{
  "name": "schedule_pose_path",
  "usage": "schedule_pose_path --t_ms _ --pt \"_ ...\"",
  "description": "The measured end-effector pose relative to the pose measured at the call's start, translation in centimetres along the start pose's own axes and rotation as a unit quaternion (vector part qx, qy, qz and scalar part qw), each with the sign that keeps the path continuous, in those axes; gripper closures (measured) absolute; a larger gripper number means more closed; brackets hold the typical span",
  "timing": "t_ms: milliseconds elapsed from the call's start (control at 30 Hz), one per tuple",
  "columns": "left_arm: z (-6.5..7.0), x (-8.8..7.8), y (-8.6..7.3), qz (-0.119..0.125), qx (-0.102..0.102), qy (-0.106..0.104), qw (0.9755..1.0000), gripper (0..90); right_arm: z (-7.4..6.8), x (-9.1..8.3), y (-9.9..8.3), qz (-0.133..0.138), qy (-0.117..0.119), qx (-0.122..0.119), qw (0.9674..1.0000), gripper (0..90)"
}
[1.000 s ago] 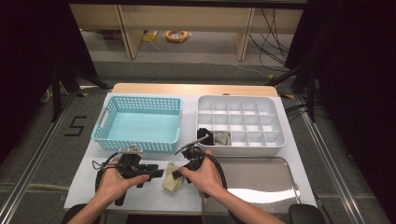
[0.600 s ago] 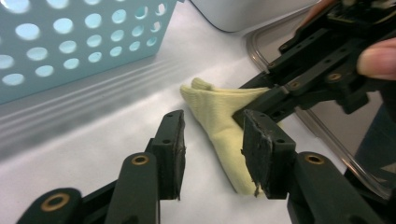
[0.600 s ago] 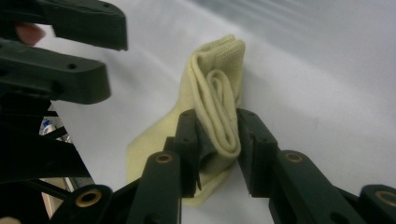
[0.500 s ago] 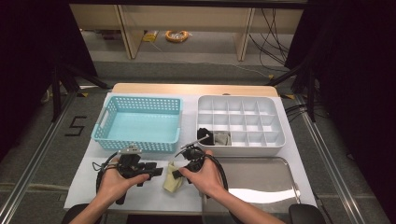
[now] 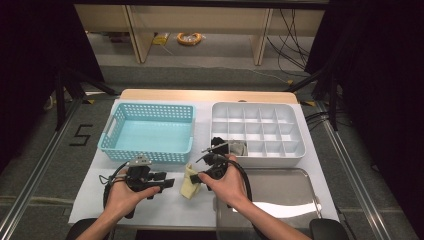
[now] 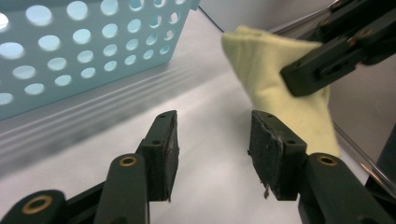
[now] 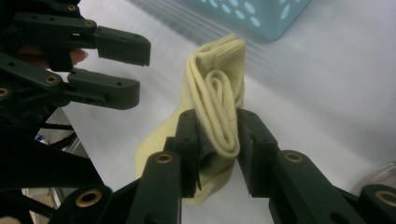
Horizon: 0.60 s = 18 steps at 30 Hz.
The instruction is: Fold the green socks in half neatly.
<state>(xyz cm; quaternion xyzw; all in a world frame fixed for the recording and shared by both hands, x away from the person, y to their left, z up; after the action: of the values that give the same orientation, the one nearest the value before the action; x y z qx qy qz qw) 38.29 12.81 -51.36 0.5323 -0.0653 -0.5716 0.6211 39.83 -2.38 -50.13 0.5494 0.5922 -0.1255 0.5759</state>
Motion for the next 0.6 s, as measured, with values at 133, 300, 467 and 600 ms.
schedule_pose_path --t_ms 133,300,467,600 --pt "-0.1 0.0 -0.1 -0.003 0.008 0.006 0.9999 49.9 0.4 -0.8 0.2 0.009 -0.003 0.007 0.9999 72.0" --pt "-0.1 0.4 -0.1 -0.004 0.013 0.001 0.9999 48.2 1.2 -1.8 0.5 0.029 -0.001 0.008 0.9995 72.0" --pt "0.0 0.4 0.0 0.001 0.015 0.004 0.9999 47.8 2.2 -2.7 0.7 0.044 -0.007 0.011 0.9989 72.0" --pt "-0.1 0.4 0.1 0.004 0.018 0.009 0.9998 47.3 2.7 -3.4 0.7 0.050 -0.009 0.020 0.9985 72.0"
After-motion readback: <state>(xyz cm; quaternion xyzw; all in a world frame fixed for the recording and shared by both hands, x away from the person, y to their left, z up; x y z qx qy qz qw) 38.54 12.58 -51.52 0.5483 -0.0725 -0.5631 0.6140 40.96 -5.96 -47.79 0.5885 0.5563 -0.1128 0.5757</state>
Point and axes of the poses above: each handheld gripper's, and its own axes: x roughly forward along the jaws, y roughly out of its top, z roughly to its right, the point moved 8 cm from there along x, roughly forward along the jaws, and after that the axes turned 10 degrees about -y, right-handed, at the moved point
